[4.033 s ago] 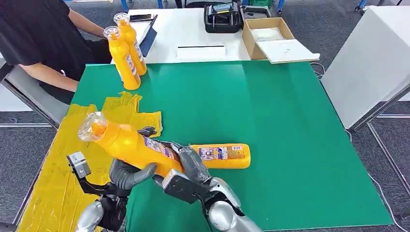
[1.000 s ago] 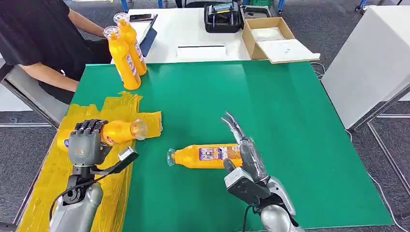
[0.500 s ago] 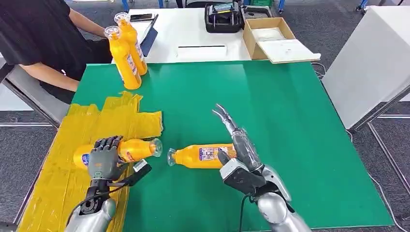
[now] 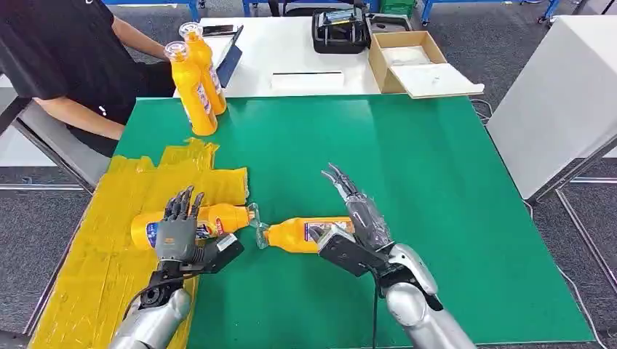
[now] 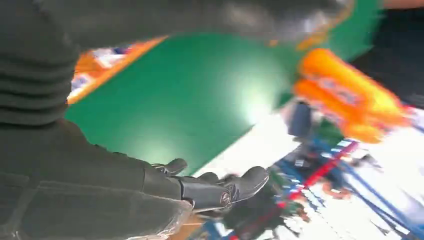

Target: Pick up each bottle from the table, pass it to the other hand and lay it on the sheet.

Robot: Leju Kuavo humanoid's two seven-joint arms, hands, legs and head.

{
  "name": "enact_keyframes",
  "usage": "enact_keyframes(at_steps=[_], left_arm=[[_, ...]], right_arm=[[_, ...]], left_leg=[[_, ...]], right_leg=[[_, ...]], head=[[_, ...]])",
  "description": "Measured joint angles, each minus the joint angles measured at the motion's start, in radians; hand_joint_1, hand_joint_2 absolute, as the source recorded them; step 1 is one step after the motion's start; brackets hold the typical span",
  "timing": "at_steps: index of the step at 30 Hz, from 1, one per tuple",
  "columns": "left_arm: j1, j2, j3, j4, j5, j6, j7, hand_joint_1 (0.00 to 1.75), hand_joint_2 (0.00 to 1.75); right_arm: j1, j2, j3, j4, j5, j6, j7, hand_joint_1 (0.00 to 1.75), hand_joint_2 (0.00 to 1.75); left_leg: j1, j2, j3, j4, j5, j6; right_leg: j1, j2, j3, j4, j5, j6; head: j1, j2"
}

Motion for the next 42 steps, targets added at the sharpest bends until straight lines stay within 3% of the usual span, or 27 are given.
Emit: enact_keyframes(at_steps=[8, 12, 18, 22, 35, 36, 37, 38, 42], left_arm=[[-0.040, -0.010, 0.003, 0.051, 0.096, 0.000, -0.048, 0.00, 0.00], [-0.055, -0.015, 0.007, 0.042, 0.389, -0.052, -0.156, 0.00, 0.00], [0.038, -0.001, 0.006, -0.224, 0.907, -0.192, -0.194, 0.00, 0.00], [0.117, 0.019, 0.010, -0.409, 1.091, -0.221, -0.232, 0.00, 0.00], [0.266, 0.023, -0.002, -0.750, 1.188, -0.224, -0.265, 0.00, 0.00], [0.270, 0.023, -0.009, -0.770, 1.196, -0.225, -0.266, 0.00, 0.00], [0.273, 0.023, -0.015, -0.784, 1.197, -0.227, -0.266, 0.00, 0.00], [0.275, 0.023, -0.022, -0.796, 1.198, -0.228, -0.266, 0.00, 0.00], [0.278, 0.022, -0.052, -0.836, 1.204, -0.238, -0.266, 0.00, 0.00]], right_arm=[[-0.006, -0.003, 0.009, 0.076, 0.053, -0.003, 0.037, 0.00, 1.75], [-0.007, 0.002, 0.010, 0.108, 0.158, 0.020, 0.103, 0.00, 1.75], [0.015, 0.003, 0.005, 0.201, 0.271, -0.001, 0.141, 0.00, 1.75], [0.027, 0.003, 0.001, 0.253, 0.300, -0.011, 0.145, 0.00, 1.75], [0.015, 0.041, -0.049, 0.346, 0.394, 0.013, 0.186, 0.00, 1.75], [0.010, 0.045, -0.059, 0.366, 0.400, 0.019, 0.188, 0.45, 1.75], [0.005, 0.051, -0.067, 0.385, 0.404, 0.023, 0.188, 0.45, 1.75], [0.001, 0.055, -0.075, 0.402, 0.407, 0.023, 0.188, 1.61, 1.75], [-0.010, 0.061, -0.107, 0.452, 0.412, 0.023, 0.175, 1.73, 1.75]], left_leg=[[0.000, 0.000, 0.000, 0.000, 0.003, 0.001], [0.000, 0.001, 0.000, 0.000, 0.003, 0.001], [0.001, 0.005, -0.002, 0.000, 0.002, 0.000], [0.002, 0.005, -0.004, 0.000, 0.002, 0.000], [0.001, 0.004, -0.002, 0.000, 0.000, -0.003], [0.000, 0.004, -0.001, 0.000, 0.000, -0.003], [0.000, 0.004, 0.000, 0.000, -0.001, -0.002], [0.000, 0.004, 0.002, 0.000, -0.001, -0.002], [-0.001, 0.004, 0.016, 0.000, -0.012, 0.000]], right_leg=[[0.000, -0.001, 0.001, 0.000, 0.002, 0.000], [0.000, -0.001, 0.001, 0.000, 0.002, 0.000], [0.000, 0.003, -0.003, 0.000, 0.002, 0.000], [0.000, 0.003, -0.005, 0.000, 0.002, 0.000], [0.001, 0.003, -0.005, 0.000, 0.000, 0.000], [0.001, 0.003, -0.004, 0.000, 0.000, 0.000], [0.001, 0.003, -0.004, 0.000, 0.000, 0.000], [0.001, 0.003, -0.007, -0.001, 0.000, 0.000], [0.001, 0.003, 0.001, -0.001, -0.009, 0.003]], head=[[0.000, 0.000], [0.000, 0.000], [0.000, 0.000], [0.000, 0.000], [0.000, 0.000], [0.001, 0.000], [0.000, 0.000], [0.000, 0.000], [0.000, 0.000]])
